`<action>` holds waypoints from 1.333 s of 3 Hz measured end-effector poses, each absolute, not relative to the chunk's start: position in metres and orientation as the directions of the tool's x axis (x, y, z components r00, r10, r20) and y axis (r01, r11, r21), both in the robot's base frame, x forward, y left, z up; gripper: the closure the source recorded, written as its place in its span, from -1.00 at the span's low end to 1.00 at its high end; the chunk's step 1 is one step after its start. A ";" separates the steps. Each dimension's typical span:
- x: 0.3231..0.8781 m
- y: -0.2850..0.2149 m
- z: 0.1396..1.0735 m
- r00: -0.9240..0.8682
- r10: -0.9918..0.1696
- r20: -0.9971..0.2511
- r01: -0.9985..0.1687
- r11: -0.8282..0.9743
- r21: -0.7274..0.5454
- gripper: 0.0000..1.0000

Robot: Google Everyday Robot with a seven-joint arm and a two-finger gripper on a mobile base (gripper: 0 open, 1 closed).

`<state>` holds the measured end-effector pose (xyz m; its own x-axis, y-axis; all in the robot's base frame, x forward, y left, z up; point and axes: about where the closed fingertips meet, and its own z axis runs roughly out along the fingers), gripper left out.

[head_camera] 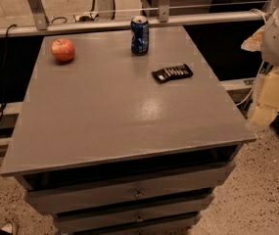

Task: Pick pepsi can

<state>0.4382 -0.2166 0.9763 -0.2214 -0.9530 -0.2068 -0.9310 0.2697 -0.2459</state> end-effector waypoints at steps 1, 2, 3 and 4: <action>0.438 -0.217 0.976 -0.221 -0.953 -0.207 -0.931 0.270 -0.246 -1.00; 0.447 -0.216 0.979 -0.213 -0.951 -0.223 -0.928 0.269 -0.257 -1.00; 0.489 -0.211 0.976 -0.190 -0.939 -0.286 -0.917 0.274 -0.292 -1.00; 0.557 -0.197 0.969 -0.164 -0.914 -0.370 -0.897 0.295 -0.329 -1.00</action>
Offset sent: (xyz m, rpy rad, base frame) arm 0.0209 0.0002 -0.0002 0.0326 -0.0143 0.0129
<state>0.5570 -0.1965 0.9692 -0.1644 -0.9143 -0.3702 -0.8972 0.2946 -0.3291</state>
